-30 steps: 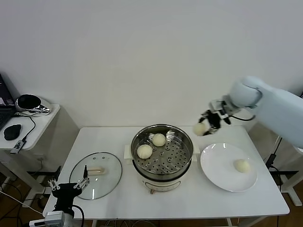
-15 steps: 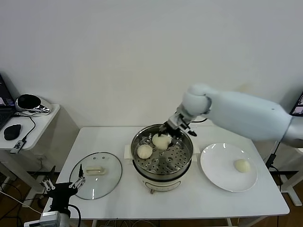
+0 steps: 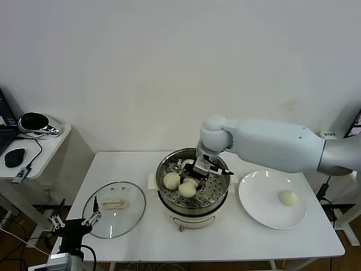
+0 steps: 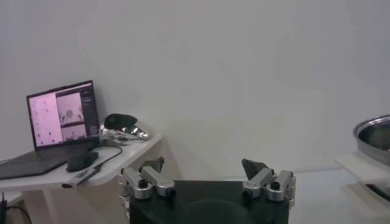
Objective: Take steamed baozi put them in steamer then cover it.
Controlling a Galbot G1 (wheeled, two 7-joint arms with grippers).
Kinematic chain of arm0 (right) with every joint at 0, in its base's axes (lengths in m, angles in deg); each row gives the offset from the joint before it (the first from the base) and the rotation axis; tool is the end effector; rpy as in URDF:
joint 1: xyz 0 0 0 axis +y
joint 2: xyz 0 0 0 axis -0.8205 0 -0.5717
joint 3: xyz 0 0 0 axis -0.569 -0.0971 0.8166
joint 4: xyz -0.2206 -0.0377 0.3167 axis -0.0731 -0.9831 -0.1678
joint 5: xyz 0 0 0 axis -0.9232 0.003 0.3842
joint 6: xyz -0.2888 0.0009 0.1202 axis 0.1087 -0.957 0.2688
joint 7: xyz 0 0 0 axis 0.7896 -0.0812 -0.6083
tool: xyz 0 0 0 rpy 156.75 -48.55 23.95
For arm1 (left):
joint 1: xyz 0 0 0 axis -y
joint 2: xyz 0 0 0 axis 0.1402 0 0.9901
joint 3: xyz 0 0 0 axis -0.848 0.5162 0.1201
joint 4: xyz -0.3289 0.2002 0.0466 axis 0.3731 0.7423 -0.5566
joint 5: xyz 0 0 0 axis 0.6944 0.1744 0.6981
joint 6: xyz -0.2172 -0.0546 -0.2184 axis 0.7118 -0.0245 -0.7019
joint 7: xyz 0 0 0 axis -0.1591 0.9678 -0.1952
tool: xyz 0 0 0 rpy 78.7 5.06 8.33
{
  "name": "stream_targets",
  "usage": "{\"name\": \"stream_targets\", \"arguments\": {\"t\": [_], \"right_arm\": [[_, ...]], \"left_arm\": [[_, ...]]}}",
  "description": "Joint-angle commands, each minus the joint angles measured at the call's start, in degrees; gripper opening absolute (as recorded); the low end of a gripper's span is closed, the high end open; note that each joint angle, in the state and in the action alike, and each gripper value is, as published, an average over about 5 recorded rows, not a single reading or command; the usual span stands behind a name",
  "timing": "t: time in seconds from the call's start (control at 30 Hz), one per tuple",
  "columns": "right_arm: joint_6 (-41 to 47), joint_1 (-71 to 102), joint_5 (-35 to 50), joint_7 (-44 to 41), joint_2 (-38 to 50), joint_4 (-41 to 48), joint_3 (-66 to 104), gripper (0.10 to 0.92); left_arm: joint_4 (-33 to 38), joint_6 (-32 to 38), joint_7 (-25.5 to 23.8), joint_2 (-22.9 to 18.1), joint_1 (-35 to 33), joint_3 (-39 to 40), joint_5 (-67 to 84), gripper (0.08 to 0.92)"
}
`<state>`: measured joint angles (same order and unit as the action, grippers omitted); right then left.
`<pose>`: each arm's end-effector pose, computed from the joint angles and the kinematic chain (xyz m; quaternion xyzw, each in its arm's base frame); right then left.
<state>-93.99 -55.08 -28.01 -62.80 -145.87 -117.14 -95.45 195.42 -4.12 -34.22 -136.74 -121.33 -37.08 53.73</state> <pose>0.5126 0.0641 -0.0781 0.7023 -0.1789 0.6890 0.0090 0.0719 0.0687 -0.2875 0.1187 -0.9865 -0.1007 0.0509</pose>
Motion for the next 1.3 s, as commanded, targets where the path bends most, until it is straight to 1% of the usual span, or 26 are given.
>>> {"name": "stream_targets", "arguments": {"t": [0.03, 0.23, 0.33, 0.47, 0.57, 0.67, 0.77, 0.87, 0.97, 1.1, 1.2, 1.3], "right_arm": [[-6.49, 0.23, -4.14, -0.42, -1.22, -0.75, -1.75, 0.59], [-7.0, 0.72, -4.39, -0.4, -1.1, -1.07, -2.07, 0.609], [-7.2, 0.41, -4.39, -0.34, -0.86, -0.84, -1.71, 0.668], [-5.98, -1.43, -3.09, -1.13, 0.7, -0.7, 0.27, 0.777], [-2.14, -3.51, -0.26, -2.46, 3.61, -0.93, 1.97, 0.815], [5.64, -5.77, 2.96, -3.8, 7.69, -1.61, 3.03, 0.821], [16.15, -7.97, 4.79, -4.44, 13.43, -2.87, 3.54, 0.822], [25.77, -9.36, 5.55, -3.98, 20.39, -4.71, 3.11, 0.823], [33.16, -9.06, 4.85, -2.92, 27.16, -6.92, 2.76, 0.823], [36.81, -5.93, 3.6, -2.5, 34.02, -8.4, 4.89, 0.823], [36.16, -0.89, 0.39, -2.71, 37.52, -7.45, 8.4, 0.823], [33.88, 7.82, -3.6, -2.97, 39.49, -4.12, 15.23, 0.823]], "left_arm": [[-0.1, 0.07, 0.05, -0.18, -0.07, 0.02, -0.12, 0.823], [-0.3, 0.14, 0.07, -0.34, -0.02, 0.11, -0.17, 0.823], [-0.27, 0.13, 0.07, -0.31, 0.02, 0.12, -0.17, 0.823], [-0.11, 0.1, 0.05, -0.14, 0.13, 0.07, -0.12, 0.823], [-0.01, 0.09, 0.03, 0.08, 0.23, 0.06, -0.05, 0.823], [0.02, 0.11, 0.02, 0.4, 0.32, 0.04, 0.01, 0.823], [0.03, 0.15, 0.0, 0.84, 0.4, 0.03, 0.04, 0.823], [-0.06, 0.19, 0.0, 1.38, 0.52, 0.22, 0.09, 0.823], [-0.2, 0.2, -0.02, 1.86, 0.79, 0.76, 0.06, 0.823], [-0.39, 0.2, -0.04, 2.25, 1.22, 1.68, -0.01, 0.823], [-0.64, 0.22, -0.04, 2.43, 1.5, 2.26, -0.1, 0.823], [-0.78, 0.24, -0.05, 2.54, 1.63, 2.57, -0.24, 0.823]]}}
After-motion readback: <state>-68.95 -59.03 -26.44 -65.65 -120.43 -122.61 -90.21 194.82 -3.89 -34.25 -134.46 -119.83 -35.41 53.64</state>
